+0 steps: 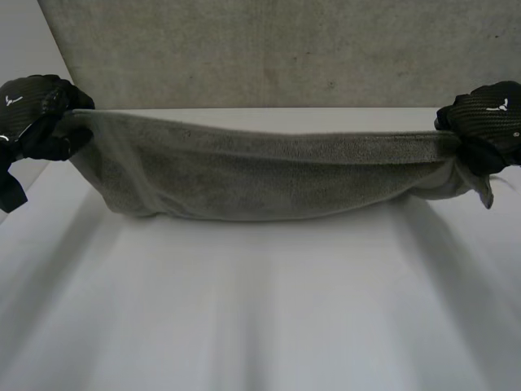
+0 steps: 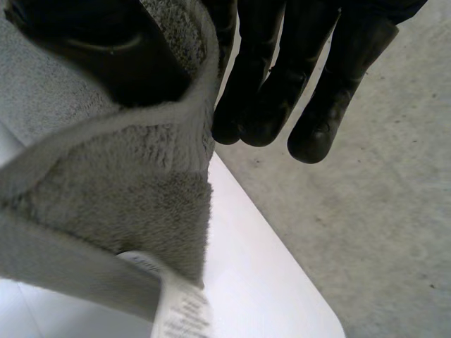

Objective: Fold the towel.

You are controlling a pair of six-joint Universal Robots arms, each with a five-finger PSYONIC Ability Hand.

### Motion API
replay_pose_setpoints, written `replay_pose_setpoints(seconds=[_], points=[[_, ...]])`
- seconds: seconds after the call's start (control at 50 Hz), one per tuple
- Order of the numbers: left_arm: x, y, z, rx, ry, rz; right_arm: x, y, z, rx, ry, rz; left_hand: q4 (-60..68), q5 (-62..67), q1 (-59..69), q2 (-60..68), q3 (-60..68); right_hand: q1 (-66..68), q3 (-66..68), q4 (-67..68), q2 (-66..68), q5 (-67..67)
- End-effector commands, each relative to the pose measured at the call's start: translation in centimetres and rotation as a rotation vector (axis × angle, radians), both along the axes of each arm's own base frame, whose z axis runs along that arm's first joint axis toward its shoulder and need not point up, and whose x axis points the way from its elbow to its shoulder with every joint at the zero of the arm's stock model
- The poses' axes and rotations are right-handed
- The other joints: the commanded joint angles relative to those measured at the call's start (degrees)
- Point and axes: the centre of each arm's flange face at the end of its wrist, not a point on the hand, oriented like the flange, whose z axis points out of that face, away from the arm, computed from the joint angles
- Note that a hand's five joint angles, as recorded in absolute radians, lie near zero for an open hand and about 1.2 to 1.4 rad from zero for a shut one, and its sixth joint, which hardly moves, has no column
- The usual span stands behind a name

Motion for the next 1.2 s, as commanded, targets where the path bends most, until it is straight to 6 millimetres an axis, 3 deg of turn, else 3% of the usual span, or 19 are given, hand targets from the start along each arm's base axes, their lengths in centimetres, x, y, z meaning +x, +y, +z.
replay_pose_setpoints(seconds=[0.02, 0.08, 0.16, 0.28, 0.36, 0.5, 0.52, 0.54, 0.56, 0.58, 0.6, 0.62, 0.64, 0.7, 0.82, 0.94, 1.04, 1.1, 1.2], points=[[-2.3, -2.3, -3.9, 0.094, 0.042, -0.078, 1.3, -3.5, -4.1, 0.133, 0.026, 0.022, 2.2, 3.6, 5.6, 3.5, 2.5, 4.7, 3.5, 3.2, 3.9, 3.2], [-3.5, -4.2, -6.3, 0.149, 0.047, -0.074, 2.3, -5.1, -6.3, 0.151, 0.089, 0.024, 2.2, 3.6, 5.6, 3.5, 2.5, 4.7, 3.5, 3.2, 3.9, 3.2], [-3.0, -6.7, -9.1, 0.235, 0.039, 0.008, 3.9, -7.3, -8.9, 0.125, 0.197, 0.04, 2.2, 3.6, 5.6, 3.5, 2.5, 4.7, 3.5, 3.2, 3.9, 3.2], [-2.9, -8.1, -11.0, 0.255, -0.03, 0.045, 4.6, -9.8, -11.4, 0.13, 0.208, 0.041, 2.2, 3.6, 5.6, 3.5, 2.5, 4.7, 3.5, 3.2, 3.9, 3.2], [-3.0, -9.2, -11.9, 0.257, -0.077, 0.091, 5.4, -10.3, -11.9, 0.119, 0.208, 0.057, 2.2, 3.6, 5.6, 3.5, 2.5, 4.7, 3.5, 3.2, 3.9, 3.2], [-4.9, -10.2, -12.6, 0.244, -0.088, 0.117, 6.0, -11.8, -13.4, 0.095, 0.217, 0.03, 2.2, 3.6, 5.6, 3.5, 2.5, -17.8, -19.0, -19.3, -18.6, -19.3], [-5.0, -10.4, -12.8, 0.246, -0.089, 0.121, 6.2, -12.1, -13.5, 0.078, 0.217, 0.017, 2.2, 3.6, 5.6, 3.5, 2.5, -34.4, -35.6, -36.0, -35.3, -35.9], [-5.0, -10.6, -13.0, 0.249, -0.089, 0.126, 6.3, -12.4, -13.6, 0.057, 0.215, 0.003, -3.3, -1.9, 0.1, -2.0, -3.0, -55.7, -56.9, -57.3, -56.6, -57.2], [-5.0, -10.6, -13.0, 0.249, -0.089, 0.126, 6.3, -12.4, -13.6, 0.057, 0.215, 0.003, -3.3, -2.0, 0.0, -2.1, -3.0, -55.9, -57.1, -57.5, -56.8, -57.4], [-5.0, -10.7, -13.0, 0.251, -0.09, 0.127, 6.2, -12.8, -13.4, 0.032, 0.201, -0.015, -25.2, -23.8, -21.8, -23.9, -24.9, -65.3, -66.5, -66.8, -66.1, -66.8], [-5.1, -10.6, -13.0, 0.253, -0.089, 0.127, 6.2, -13.2, -13.1, 0.005, 0.173, -0.037, -49.5, -48.1, -46.1, -48.3, -49.2, -65.3, -66.5, -66.8, -66.1, -66.8], [-5.1, -10.6, -13.0, 0.253, -0.089, 0.127, 6.2, -13.3, -13.1, 0.005, 0.173, -0.037, -49.8, -48.4, -46.4, -48.5, -49.5, -65.3, -66.5, -66.8, -66.1, -66.8], [-5.1, -10.6, -13.0, 0.257, -0.088, 0.127, 6.2, -13.6, -12.6, -0.013, 0.131, -0.06, -67.1, -65.7, -63.7, -65.8, -66.8, -65.3, -66.5, -66.8, -66.1, -66.8], [-5.1, -10.3, -12.8, 0.272, -0.084, 0.127, 5.6, -13.8, -10.8, -0.028, 0.032, -0.106, -66.1, -64.7, -62.7, -64.8, -65.8, -65.3, -66.5, -66.8, -66.1, -66.8], [-4.8, -8.8, -11.5, 0.312, -0.085, 0.129, 4.4, -11.4, -7.1, -0.004, -0.093, -0.135, -66.1, -64.7, -62.7, -64.8, -65.8, -65.3, -66.5, -66.8, -66.1, -66.8], [-4.6, -7.4, -10.4, 0.317, -0.085, 0.13, 3.7, -8.6, -6.1, 0.008, -0.104, -0.142, -66.1, -64.7, -62.7, -64.8, -65.8, -65.3, -66.5, -66.8, -66.1, -66.8], [-4.8, -4.8, -9.5, 0.326, -0.089, 0.114, 3.2, -5.2, -7.6, 0.061, -0.082, -0.14, -65.7, -64.4, -62.4, -64.5, -65.4, -65.3, -66.5, -66.8, -66.1, -66.8], [-4.8, -4.2, -9.5, 0.332, -0.089, 0.111, 3.1, -4.5, -8.5, 0.098, -0.074, -0.142, -65.6, -64.2, -62.2, -64.3, -65.3, -65.3, -66.5, -66.8, -66.1, -66.8], [-5.4, -2.5, -9.4, 0.324, -0.095, 0.084, 3.0, -2.5, -11.9, 0.213, -0.035, -0.129, -65.4, -64.0, -62.0, -64.1, -65.1, -65.3, -66.5, -66.8, -66.1, -66.8]])
